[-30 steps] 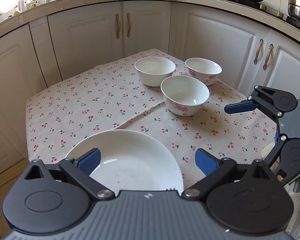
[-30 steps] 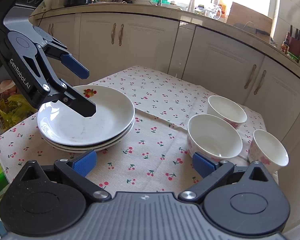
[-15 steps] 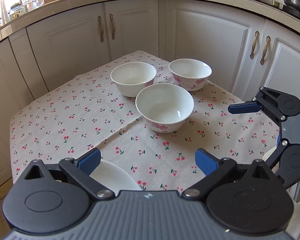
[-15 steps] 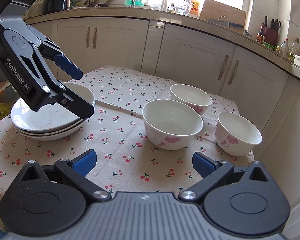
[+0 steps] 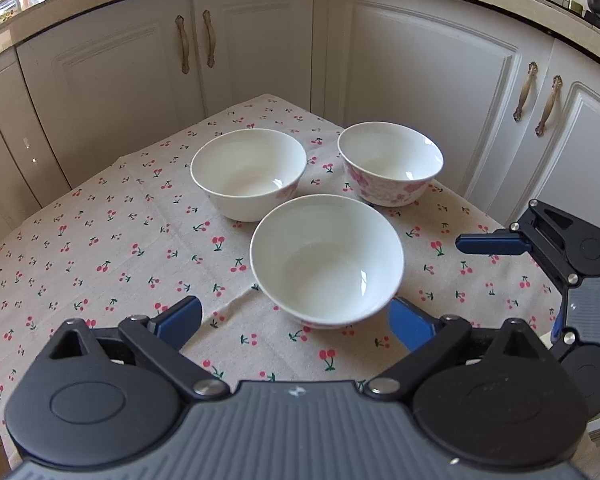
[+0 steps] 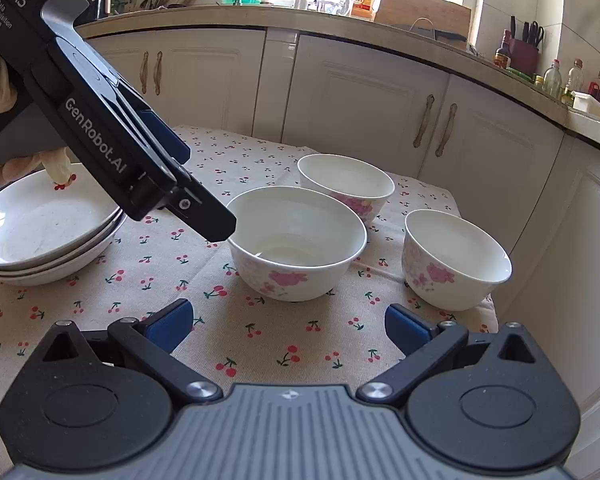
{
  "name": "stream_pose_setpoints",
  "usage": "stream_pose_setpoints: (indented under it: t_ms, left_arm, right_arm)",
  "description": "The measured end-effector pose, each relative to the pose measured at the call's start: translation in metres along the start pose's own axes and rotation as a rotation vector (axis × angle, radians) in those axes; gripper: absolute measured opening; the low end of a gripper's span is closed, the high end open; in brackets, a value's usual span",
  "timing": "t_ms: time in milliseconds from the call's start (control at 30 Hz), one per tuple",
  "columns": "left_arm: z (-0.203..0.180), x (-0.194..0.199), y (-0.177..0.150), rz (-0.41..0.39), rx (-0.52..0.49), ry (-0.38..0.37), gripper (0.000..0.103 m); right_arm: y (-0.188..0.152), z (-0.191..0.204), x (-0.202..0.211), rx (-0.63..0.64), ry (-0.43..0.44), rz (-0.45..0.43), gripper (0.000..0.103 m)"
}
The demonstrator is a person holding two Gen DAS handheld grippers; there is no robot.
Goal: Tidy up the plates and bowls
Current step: 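Move the left gripper to a white pink-flower bowl's rim, then close the left gripper on the bowl's rim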
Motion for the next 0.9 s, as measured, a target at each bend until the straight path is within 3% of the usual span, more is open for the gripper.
stream_pose_setpoints:
  t_ms: [133,433,567,833,900]
  left_arm:
    - [0.003,-0.017,0.010,0.008,-0.002,-0.011,0.097]
    - [0.014,-0.046,0.023,0.036,0.019,-0.044,0.082]
    - [0.018,-0.053,0.026,0.043,0.027,-0.053,0.078]
    - [0.018,-0.057,0.028,0.051,0.018,-0.078,0.076]
    - [0.017,-0.059,0.027,0.058,0.012,-0.085,0.067]
  right_arm:
    - [0.005,-0.003,-0.013,-0.018,0.007,0.004,0.103]
    - [0.014,0.000,-0.038,0.014,0.020,-0.006,0.102]
    - [0.016,0.000,-0.050,0.014,0.040,0.007,0.092]
    - [0.018,-0.004,-0.053,-0.017,0.063,0.001,0.089]
    - [0.019,-0.004,-0.054,-0.020,0.067,0.002,0.088]
Point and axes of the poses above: each gripper's, at about its wrist camera, not at the fingertips, and x roughly against the way its jaws point, z to its left, y to its top, the point moved 4 cm from there along -x, roughly the way its jaws point, and after that the axes turned 5 degrees about -y, right-handed, at the moved point
